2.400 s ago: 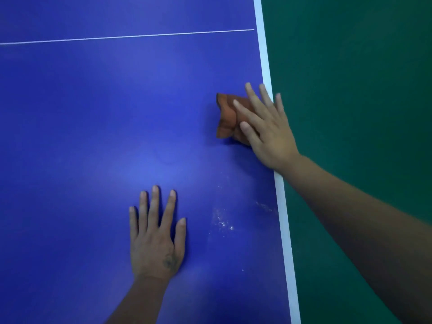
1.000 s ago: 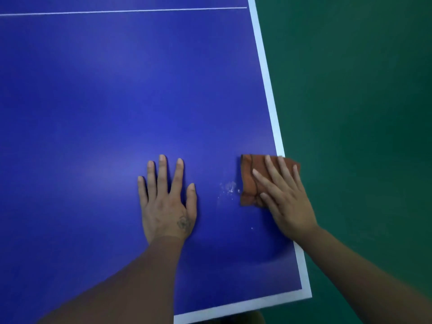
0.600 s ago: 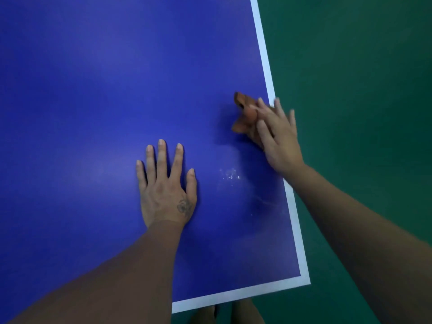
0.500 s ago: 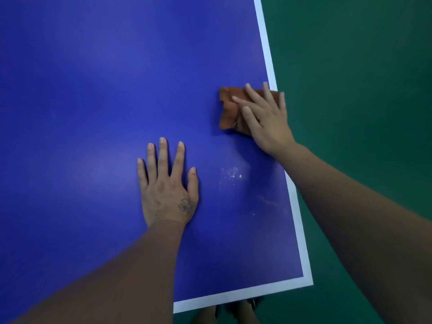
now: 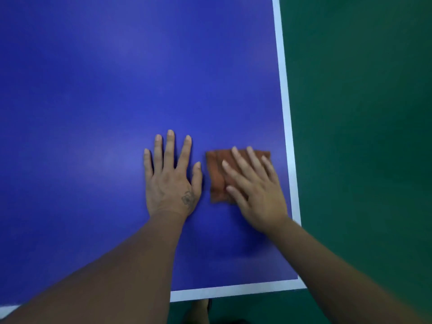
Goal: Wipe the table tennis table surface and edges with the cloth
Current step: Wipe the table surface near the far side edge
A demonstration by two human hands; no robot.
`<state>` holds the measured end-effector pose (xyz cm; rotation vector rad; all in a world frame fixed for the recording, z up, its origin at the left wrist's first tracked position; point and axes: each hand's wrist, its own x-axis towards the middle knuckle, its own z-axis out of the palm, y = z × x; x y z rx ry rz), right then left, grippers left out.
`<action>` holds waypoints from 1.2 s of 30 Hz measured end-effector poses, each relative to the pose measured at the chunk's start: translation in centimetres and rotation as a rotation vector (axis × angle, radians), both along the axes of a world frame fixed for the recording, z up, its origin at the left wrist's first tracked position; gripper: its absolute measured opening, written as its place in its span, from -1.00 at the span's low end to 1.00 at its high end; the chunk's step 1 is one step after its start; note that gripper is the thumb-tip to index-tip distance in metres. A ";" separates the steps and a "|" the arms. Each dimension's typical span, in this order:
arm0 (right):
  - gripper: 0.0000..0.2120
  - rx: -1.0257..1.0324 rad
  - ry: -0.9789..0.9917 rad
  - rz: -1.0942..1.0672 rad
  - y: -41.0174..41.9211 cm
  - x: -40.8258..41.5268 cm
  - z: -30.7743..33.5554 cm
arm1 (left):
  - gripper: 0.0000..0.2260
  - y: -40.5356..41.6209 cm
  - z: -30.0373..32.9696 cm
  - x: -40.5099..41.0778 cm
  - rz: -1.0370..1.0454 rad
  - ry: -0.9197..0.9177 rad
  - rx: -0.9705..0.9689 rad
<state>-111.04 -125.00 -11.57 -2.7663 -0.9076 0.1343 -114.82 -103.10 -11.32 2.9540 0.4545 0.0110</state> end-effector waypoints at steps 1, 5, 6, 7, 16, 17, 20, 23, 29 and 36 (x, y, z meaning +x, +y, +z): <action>-0.52 0.000 0.017 0.023 -0.3 -1.5 0.1 | -0.41 0.0 0.0 0.0 -0.001 -0.003 -0.002; -0.64 0.172 0.124 0.038 -1.1 -4.5 1.1 | -0.40 0.0 0.1 0.0 0.003 0.009 -0.008; -0.66 0.244 0.134 0.028 -1.2 -4.0 1.6 | -0.40 0.0 0.2 0.0 -0.001 0.006 -0.011; -0.67 0.300 0.118 0.015 -1.3 -2.9 2.2 | -0.40 0.0 0.2 0.0 -0.004 -0.003 -0.013; -0.60 0.202 0.201 -0.225 -4.0 11.6 1.3 | -0.39 0.0 0.5 0.0 -0.001 0.038 0.003; -0.57 0.181 0.176 -0.206 -4.2 11.2 0.7 | -0.39 0.0 0.5 0.0 0.000 0.039 0.002; -0.50 0.170 0.114 -0.229 -4.7 8.8 -0.1 | -0.38 0.0 0.4 -0.1 0.006 0.055 -0.002; -0.49 0.141 0.087 -0.290 -5.6 3.7 -0.5 | -0.38 0.0 0.3 -0.1 0.006 0.056 -0.012; -0.49 0.116 0.105 -0.304 -8.8 -9.0 -0.4 | -0.39 0.0 0.2 -0.2 0.010 0.057 -0.005; -0.55 0.245 0.133 -0.284 -6.9 -7.4 1.6 | -0.38 0.0 0.1 -0.3 0.007 0.034 -0.012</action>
